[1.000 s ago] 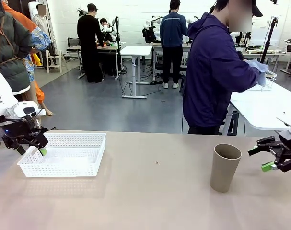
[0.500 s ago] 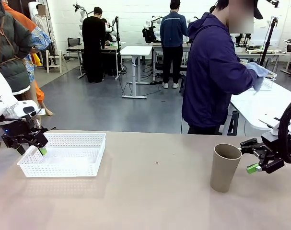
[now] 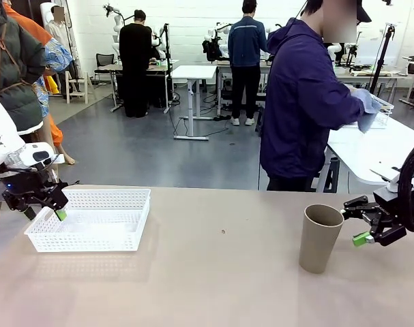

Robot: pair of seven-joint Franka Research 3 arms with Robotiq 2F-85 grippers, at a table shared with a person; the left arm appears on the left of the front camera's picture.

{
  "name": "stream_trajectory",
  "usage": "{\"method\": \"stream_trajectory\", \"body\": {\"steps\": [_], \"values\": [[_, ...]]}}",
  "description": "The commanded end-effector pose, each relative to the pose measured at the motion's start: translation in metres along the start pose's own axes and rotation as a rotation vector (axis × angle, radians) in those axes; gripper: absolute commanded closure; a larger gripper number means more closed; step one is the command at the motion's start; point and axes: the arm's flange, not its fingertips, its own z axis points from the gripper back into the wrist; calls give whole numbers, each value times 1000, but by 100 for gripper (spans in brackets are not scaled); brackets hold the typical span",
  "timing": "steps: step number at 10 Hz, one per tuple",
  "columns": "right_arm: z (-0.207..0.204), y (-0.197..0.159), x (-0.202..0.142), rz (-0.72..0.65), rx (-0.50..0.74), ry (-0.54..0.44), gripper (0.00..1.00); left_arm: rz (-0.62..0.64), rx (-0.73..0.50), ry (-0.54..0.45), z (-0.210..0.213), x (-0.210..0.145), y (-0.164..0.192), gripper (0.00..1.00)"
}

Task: Clean and organize the cups into the basket.
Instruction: Pick up the Organizing basket and move it to the center of the table, then pick up the Reusable plastic cup from the right side of the table and place it inside the Organizing basket.

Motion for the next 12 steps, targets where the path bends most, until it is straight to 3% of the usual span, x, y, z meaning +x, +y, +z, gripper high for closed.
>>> {"method": "stream_trajectory", "body": {"steps": [1, 3, 5, 12], "values": [[0, 1, 1, 1, 0, 0, 0, 0, 0, 0, 0, 0, 0, 0], [-9, -6, 0, 19, -17, 25, 0, 91, 91, -35, -7, 3, 12, 0], [-9, -9, 1, 48, -15, -4, 0, 97, 139, -10, -16, -1, 15, 0], [-36, -26, -32, 39, 14, -21, 0, 84, 128, 23, -29, -3, 14, 0]]}}
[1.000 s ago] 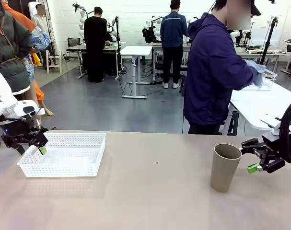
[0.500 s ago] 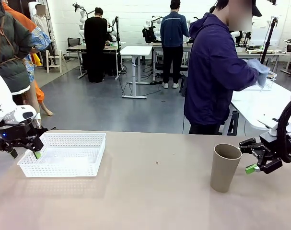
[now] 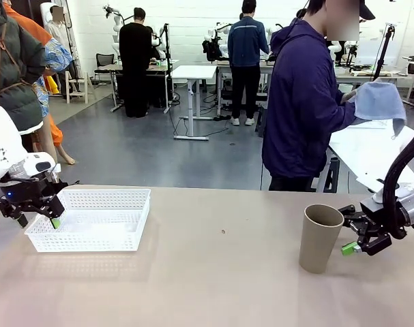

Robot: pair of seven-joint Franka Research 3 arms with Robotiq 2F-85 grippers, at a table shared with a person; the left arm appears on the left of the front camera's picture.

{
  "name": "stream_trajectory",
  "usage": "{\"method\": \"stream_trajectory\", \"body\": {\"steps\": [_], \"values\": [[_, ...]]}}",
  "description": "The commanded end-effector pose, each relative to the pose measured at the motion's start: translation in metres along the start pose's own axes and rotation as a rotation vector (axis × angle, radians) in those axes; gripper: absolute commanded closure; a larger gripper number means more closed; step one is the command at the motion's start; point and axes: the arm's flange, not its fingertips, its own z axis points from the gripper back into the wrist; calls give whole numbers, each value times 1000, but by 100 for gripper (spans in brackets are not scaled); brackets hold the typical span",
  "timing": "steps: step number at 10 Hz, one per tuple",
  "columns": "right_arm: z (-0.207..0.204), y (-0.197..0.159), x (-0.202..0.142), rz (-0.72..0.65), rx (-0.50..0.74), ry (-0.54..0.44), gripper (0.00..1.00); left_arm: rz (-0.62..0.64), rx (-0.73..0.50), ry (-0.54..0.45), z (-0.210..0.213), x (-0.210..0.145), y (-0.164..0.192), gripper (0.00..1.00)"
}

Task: Clean and organize the cups into the basket.
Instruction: Pick up the Organizing basket and move it to the center of the table, then pick up the Reusable plastic cup from the right side of the table and place it inside the Organizing basket.

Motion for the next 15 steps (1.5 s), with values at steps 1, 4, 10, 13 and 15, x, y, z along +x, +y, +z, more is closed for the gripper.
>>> {"method": "stream_trajectory", "body": {"steps": [1, 4, 10, 13, 15], "values": [[-6, -7, -6, 19, -15, -26, 0, 10, 25, 10, -6, -1, 1, 0], [-14, -4, -8, 46, 45, -81, 0, 17, 25, 32, -8, 2, 2, 0], [-37, -21, 4, 127, 101, -177, 0, -4, 47, 79, -13, 7, 5, 0], [-47, -37, 6, 109, 76, -159, 0, -21, 49, 88, -16, 6, 8, 0], [-55, -41, 11, 109, 102, -151, 0, -15, 34, 97, -18, 8, 11, 0]]}}
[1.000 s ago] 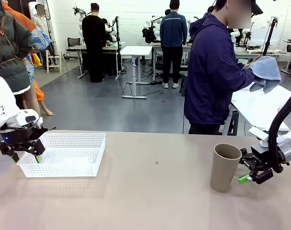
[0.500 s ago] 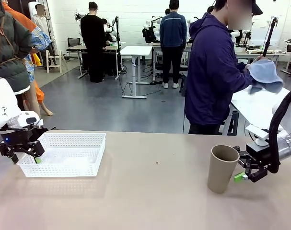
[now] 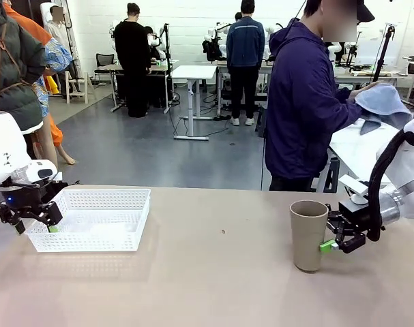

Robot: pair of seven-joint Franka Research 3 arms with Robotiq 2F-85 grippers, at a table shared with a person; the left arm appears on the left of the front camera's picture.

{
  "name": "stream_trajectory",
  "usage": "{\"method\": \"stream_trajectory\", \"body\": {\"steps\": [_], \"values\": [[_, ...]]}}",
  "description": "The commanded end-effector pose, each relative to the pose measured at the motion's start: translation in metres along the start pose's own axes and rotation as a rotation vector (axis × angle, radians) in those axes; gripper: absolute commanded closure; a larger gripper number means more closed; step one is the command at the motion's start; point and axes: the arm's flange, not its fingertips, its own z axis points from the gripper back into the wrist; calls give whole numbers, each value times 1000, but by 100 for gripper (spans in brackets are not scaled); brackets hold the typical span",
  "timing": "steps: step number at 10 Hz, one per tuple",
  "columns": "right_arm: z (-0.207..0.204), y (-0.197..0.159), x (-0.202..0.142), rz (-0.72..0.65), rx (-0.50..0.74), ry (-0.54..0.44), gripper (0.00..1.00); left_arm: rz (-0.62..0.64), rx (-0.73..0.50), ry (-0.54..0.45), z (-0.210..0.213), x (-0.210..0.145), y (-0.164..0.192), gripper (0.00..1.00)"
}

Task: Clean and organize the cups into the basket.
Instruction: Pick up the Organizing basket and move it to the center of the table, then pick up the Reusable plastic cup from the right side of the table and place it inside the Organizing basket.

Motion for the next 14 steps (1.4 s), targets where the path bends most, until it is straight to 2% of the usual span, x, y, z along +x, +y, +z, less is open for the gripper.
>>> {"method": "stream_trajectory", "body": {"steps": [1, 14], "values": [[-11, -11, 3, -16, 13, 10, 0, 10, 6, 23, 1, 7, 5, 0], [-33, -8, 4, -36, 142, 14, 0, 46, 20, 44, 0, 14, 4, 0]]}}
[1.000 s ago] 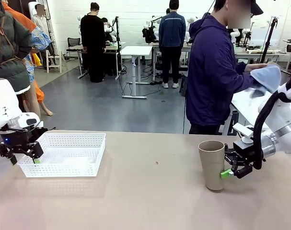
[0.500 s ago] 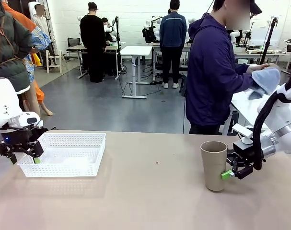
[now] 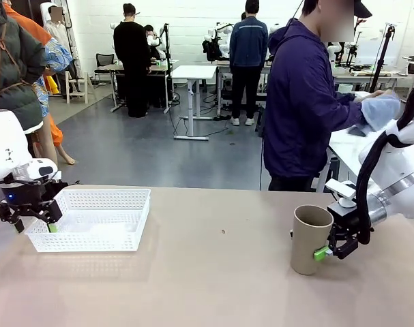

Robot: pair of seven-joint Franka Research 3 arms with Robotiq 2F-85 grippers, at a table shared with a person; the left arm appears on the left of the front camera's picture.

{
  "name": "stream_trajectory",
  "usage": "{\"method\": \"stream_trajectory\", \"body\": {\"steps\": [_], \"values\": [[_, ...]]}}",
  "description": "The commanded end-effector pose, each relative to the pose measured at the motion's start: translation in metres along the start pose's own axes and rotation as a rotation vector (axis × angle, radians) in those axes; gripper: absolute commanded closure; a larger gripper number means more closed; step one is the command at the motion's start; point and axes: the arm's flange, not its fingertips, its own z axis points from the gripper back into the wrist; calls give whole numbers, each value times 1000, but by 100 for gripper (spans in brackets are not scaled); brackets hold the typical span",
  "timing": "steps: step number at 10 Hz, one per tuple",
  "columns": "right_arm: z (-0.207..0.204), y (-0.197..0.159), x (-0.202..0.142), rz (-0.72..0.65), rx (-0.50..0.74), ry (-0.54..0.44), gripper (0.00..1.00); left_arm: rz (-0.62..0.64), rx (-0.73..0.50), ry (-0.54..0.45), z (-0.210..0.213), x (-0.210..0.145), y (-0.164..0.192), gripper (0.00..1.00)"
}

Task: Clean and organize the cups into the basket.
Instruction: Pick up the Organizing basket and move it to the center of the table, then pick up the Reusable plastic cup from the right side of the table and place it inside the Organizing basket.

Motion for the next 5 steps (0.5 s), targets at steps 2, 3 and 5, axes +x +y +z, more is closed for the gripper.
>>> {"method": "stream_trajectory", "body": {"steps": [2, 3, 5], "values": [[-3, -9, -3, -20, 39, -4, 0, 0, 2, 23, -2, 5, -2, 0], [-2, -8, -4, -12, 42, -3, 59, -12, -5, 23, -3, 5, -2, 0], [0, -8, -4, -9, 34, -9, 100, -35, -9, 19, -2, 5, -1, 59]]}}
